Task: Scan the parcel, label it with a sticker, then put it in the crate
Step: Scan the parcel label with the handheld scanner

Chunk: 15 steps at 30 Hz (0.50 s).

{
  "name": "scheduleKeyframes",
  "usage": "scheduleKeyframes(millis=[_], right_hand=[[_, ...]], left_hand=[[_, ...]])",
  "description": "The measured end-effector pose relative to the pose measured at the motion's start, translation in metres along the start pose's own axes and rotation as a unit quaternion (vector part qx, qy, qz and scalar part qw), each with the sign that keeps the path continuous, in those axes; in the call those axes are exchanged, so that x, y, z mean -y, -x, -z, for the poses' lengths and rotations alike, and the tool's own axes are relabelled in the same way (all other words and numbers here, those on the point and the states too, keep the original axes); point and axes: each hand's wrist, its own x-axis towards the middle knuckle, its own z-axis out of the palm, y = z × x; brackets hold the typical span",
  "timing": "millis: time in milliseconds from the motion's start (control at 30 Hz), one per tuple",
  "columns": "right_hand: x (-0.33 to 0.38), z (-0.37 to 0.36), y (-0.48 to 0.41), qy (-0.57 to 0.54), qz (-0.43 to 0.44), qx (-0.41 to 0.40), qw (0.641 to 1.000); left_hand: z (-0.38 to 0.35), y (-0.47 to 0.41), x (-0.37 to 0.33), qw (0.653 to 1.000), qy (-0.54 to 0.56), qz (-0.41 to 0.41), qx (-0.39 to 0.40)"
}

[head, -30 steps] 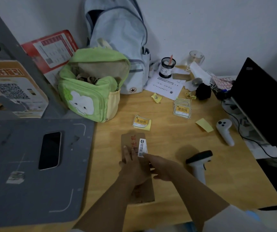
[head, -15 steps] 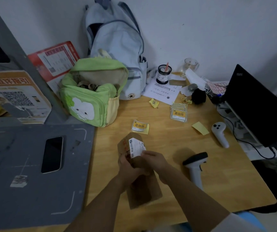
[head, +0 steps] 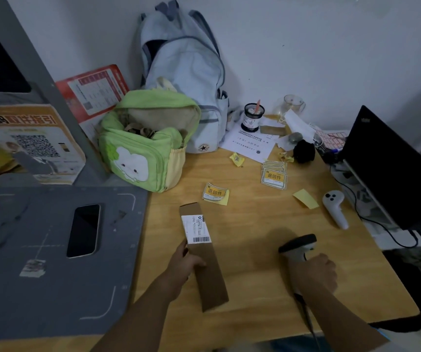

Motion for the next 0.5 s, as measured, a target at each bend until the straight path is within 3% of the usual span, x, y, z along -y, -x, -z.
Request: scheduleKeyframes(millis=[100,233,367,500], right_hand=[[-0.012,-0.01,-0.013,0.031,-0.025,0.071,0.997],[-0.013,-0.025,-0.02,0.044,0.005,0.163,0.986],[-0.011,-0.029,-0.023,0.034,-0.008,0.181,0.983],[-0.002,-0.025,-0.016,-0.05,-0.041,0.165,0.984]], left_hand=[[-0.004,-0.001,0.008,0.999,-0.016,-0.027,-0.011],[-0.015,0.003,0.015,0.998,-0.041,-0.042,-0.015],[-0.016,0.002,0.018,0.999,-0.036,-0.029,-0.011],[-0.015,0.002,0.012,0.998,-0.059,-0.023,0.018]])
